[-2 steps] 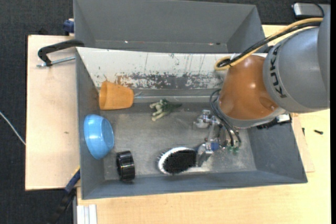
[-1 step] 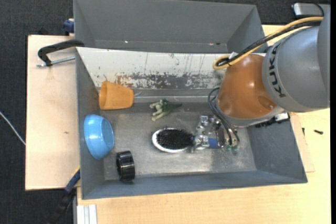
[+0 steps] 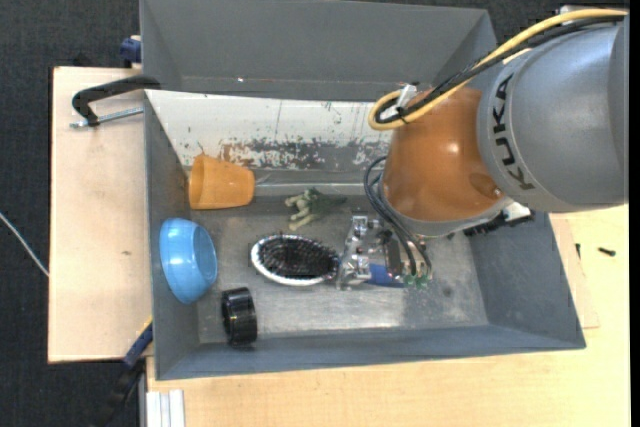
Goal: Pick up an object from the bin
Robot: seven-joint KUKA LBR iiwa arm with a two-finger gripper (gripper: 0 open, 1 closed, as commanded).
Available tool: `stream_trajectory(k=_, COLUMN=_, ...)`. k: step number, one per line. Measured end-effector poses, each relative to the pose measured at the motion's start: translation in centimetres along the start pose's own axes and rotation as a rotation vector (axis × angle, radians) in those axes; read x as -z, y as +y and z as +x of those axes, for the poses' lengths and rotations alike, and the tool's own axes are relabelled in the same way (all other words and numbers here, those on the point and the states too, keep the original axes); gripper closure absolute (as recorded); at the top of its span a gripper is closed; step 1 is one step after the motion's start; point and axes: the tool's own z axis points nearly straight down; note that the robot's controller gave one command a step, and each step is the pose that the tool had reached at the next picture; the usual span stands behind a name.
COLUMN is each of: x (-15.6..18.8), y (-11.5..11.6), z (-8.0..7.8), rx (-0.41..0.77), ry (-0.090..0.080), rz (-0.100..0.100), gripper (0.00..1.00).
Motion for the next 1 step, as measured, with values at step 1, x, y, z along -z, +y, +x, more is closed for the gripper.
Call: stream_trajectory(k=1, x=9.99, y=0.58, z=-1.26, rx=-0.018, ry=-0.005, rz=0.002, gripper=1.0)
